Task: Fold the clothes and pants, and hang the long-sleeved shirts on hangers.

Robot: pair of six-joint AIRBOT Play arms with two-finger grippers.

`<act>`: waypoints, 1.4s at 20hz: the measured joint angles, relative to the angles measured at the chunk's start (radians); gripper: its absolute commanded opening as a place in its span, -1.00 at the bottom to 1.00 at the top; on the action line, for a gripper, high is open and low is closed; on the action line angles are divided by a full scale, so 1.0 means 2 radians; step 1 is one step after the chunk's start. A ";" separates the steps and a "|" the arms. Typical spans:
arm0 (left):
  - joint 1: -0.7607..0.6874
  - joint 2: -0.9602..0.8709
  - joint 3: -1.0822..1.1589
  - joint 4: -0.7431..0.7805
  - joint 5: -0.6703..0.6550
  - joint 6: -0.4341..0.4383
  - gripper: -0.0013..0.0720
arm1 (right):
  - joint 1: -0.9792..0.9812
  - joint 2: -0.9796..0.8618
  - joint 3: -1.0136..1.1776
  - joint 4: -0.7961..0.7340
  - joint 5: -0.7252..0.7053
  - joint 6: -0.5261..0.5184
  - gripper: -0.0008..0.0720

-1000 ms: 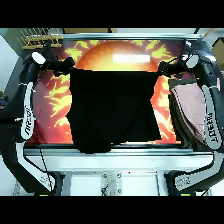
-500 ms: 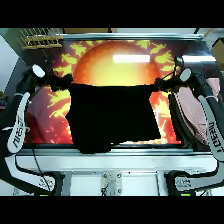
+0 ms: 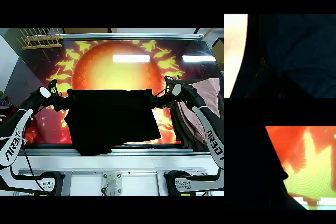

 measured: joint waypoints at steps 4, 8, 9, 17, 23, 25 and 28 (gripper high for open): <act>0.000 0.005 0.007 -0.002 -0.008 0.000 0.34 | 0.001 0.010 -0.004 0.016 0.001 -0.001 0.43; 0.002 0.036 0.027 0.010 -0.035 0.002 0.34 | -0.003 0.058 -0.006 0.010 0.012 -0.007 0.43; 0.002 0.054 0.023 0.019 -0.042 0.001 0.34 | -0.006 0.078 -0.006 0.002 0.021 -0.011 0.43; 0.032 0.208 -0.176 0.048 -0.097 -0.012 0.33 | -0.045 0.229 -0.061 -0.022 0.111 -0.036 0.42; 0.056 0.267 -0.317 -0.021 -0.086 -0.012 0.33 | -0.050 0.271 -0.079 0.003 0.124 -0.039 0.42; 0.057 0.273 -0.344 -0.051 -0.078 0.001 0.33 | -0.050 0.275 -0.080 0.013 0.125 -0.039 0.42; 0.046 0.276 -0.369 -0.083 -0.066 0.014 0.33 | -0.050 0.277 -0.081 0.025 0.125 -0.039 0.42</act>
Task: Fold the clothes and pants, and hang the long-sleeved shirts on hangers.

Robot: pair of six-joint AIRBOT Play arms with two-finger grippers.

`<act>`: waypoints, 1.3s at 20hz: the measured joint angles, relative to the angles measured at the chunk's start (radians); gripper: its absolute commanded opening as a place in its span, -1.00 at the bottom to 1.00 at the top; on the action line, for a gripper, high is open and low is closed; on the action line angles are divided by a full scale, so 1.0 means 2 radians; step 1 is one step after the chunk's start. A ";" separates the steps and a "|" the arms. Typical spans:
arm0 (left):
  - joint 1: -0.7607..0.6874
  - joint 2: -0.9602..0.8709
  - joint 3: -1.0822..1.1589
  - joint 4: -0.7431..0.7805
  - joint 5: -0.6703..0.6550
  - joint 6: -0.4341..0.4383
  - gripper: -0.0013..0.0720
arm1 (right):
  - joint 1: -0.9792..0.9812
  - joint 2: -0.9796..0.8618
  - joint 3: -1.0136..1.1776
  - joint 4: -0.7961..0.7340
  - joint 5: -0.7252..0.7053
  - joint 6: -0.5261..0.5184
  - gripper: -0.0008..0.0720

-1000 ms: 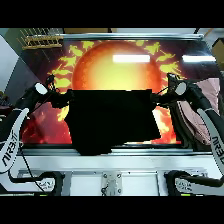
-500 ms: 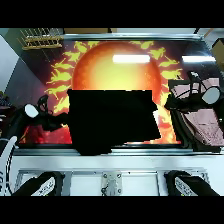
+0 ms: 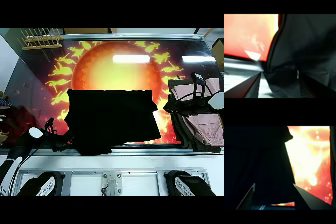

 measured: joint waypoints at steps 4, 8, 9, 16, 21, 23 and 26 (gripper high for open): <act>-0.046 -0.003 -0.011 -0.021 0.021 0.003 0.12 | 0.000 0.001 0.000 0.007 0.000 0.000 0.42; -0.072 -0.029 0.013 -0.016 0.049 -0.007 -0.94 | -0.011 0.002 -0.003 0.010 0.013 0.000 0.43; -0.074 -0.033 0.023 -0.016 0.046 -0.007 -0.94 | -0.020 0.004 -0.008 0.010 0.019 0.000 0.43; -0.081 -0.002 0.084 0.031 0.013 -0.007 -0.94 | -0.105 0.026 -0.167 0.011 0.038 0.055 0.42; -0.085 0.025 0.092 0.041 0.007 -0.006 -0.94 | -0.086 0.029 -0.287 0.091 -0.077 0.084 0.42; -0.085 0.029 0.092 0.043 0.006 -0.006 -0.94 | -0.058 0.025 -0.306 0.114 -0.128 0.089 0.42; -0.085 0.031 0.093 0.044 0.006 -0.006 -0.94 | -0.012 0.010 -0.319 0.136 -0.184 0.092 0.42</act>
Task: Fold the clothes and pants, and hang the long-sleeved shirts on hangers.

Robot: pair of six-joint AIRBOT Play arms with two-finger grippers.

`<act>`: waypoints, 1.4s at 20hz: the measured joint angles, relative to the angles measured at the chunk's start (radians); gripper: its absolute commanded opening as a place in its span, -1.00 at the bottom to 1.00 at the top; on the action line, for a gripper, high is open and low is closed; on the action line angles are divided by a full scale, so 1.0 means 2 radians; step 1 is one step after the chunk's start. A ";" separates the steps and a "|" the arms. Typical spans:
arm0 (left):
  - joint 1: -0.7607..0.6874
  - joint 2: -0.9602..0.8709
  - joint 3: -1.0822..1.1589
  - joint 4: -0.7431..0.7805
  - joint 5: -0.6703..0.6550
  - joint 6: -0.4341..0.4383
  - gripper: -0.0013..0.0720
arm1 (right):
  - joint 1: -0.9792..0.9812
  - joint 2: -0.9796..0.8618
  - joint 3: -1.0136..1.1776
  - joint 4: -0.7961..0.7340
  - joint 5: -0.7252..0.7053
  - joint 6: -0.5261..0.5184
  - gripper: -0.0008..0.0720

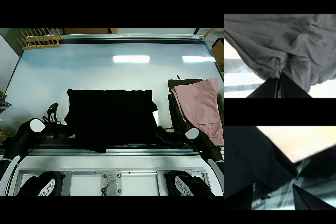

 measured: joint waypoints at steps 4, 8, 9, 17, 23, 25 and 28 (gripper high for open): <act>0.000 0.001 0.000 0.001 0.000 0.001 -0.94 | 0.035 -0.016 -0.006 0.008 -0.054 -0.004 -0.92; 0.011 0.004 0.022 0.002 -0.006 0.001 -0.94 | 0.039 -0.015 0.028 -0.001 -0.058 -0.049 -0.93; 0.019 0.009 0.042 0.002 -0.014 0.002 -0.94 | 0.034 -0.011 0.058 -0.008 -0.046 -0.064 -0.93; 0.037 0.102 0.373 0.000 -0.071 0.005 -0.94 | -0.002 0.009 0.489 -0.055 0.087 -0.119 -0.93; 0.001 0.149 0.560 0.000 -0.060 -0.014 -0.94 | -0.005 0.047 0.681 -0.046 0.113 -0.123 -0.93; -0.003 0.154 0.605 0.000 -0.058 -0.022 -0.94 | -0.005 0.068 0.700 -0.045 0.119 -0.123 -0.93; -0.005 0.148 0.663 0.000 -0.058 -0.033 -0.94 | -0.005 0.096 0.713 -0.048 0.133 -0.114 -0.93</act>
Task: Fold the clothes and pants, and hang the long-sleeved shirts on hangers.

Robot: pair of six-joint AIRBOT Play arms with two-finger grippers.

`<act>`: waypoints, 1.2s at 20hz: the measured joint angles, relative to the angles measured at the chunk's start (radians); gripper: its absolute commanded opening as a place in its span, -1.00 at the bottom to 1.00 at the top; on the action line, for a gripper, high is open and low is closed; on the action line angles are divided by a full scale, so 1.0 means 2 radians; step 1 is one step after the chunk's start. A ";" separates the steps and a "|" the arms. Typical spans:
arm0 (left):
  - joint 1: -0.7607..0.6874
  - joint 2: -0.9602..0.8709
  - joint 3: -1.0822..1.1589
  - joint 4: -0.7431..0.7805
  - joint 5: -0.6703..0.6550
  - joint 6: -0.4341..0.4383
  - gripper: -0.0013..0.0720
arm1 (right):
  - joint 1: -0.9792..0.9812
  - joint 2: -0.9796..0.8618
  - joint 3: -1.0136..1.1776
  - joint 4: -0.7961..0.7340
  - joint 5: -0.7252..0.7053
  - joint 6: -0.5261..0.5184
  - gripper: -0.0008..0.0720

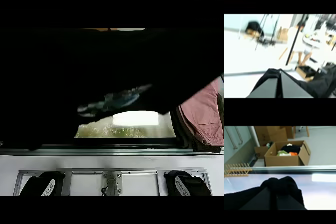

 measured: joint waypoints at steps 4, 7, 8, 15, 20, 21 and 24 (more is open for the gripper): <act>-0.001 -0.042 0.048 0.000 -0.029 -0.013 -0.94 | 0.000 0.005 0.005 -0.011 0.035 0.034 -0.93; -0.001 -0.095 0.033 0.007 -0.048 -0.017 -0.94 | 0.000 -0.035 0.006 -0.016 0.080 0.054 -0.93; -0.001 -0.120 0.018 0.013 -0.050 -0.019 -0.94 | 0.000 -0.057 0.006 -0.018 0.097 0.058 -0.93; -0.001 -0.356 -0.080 0.036 0.009 -0.007 -0.94 | 0.001 -0.308 0.006 -0.060 0.168 0.065 -0.93; 0.000 -0.523 -0.035 0.037 0.064 0.007 -0.94 | 0.010 -0.456 0.008 -0.068 0.098 0.067 -0.93; 0.001 -0.550 -0.018 0.037 0.069 0.010 -0.94 | 0.013 -0.474 0.008 -0.068 0.073 0.067 -0.93; 0.008 -0.612 0.026 0.036 0.076 0.011 -0.94 | 0.023 -0.510 0.008 -0.067 0.002 0.067 -0.93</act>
